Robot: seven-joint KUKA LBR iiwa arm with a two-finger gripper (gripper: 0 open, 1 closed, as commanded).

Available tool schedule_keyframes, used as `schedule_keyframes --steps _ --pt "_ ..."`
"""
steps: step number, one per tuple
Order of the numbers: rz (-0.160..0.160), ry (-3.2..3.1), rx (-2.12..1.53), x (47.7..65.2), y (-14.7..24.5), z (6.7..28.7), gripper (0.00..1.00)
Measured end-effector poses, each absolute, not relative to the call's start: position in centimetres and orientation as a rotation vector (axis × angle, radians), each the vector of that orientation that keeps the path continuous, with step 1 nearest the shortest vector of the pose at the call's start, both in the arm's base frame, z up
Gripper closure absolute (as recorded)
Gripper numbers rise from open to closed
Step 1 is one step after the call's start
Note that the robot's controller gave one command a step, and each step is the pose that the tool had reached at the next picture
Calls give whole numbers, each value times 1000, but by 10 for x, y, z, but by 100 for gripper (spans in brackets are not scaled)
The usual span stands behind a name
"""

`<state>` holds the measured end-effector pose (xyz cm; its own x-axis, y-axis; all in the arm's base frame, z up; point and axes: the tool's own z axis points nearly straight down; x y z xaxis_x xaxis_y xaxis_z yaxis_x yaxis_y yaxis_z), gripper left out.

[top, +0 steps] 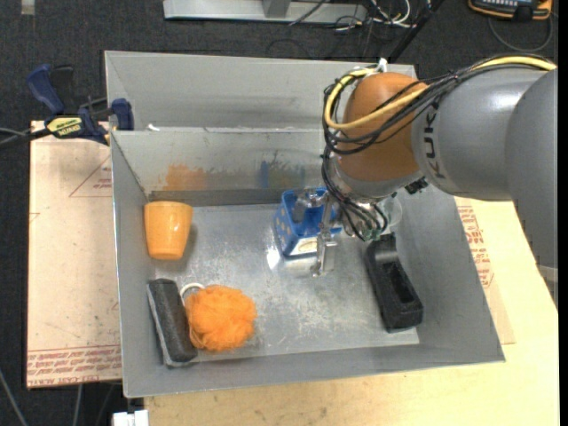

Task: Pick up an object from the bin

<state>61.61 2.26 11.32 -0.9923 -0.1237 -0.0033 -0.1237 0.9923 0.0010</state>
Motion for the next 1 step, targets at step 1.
schedule_keyframes --steps 1 --pt "0 3097 -289 594 -13 80 100"
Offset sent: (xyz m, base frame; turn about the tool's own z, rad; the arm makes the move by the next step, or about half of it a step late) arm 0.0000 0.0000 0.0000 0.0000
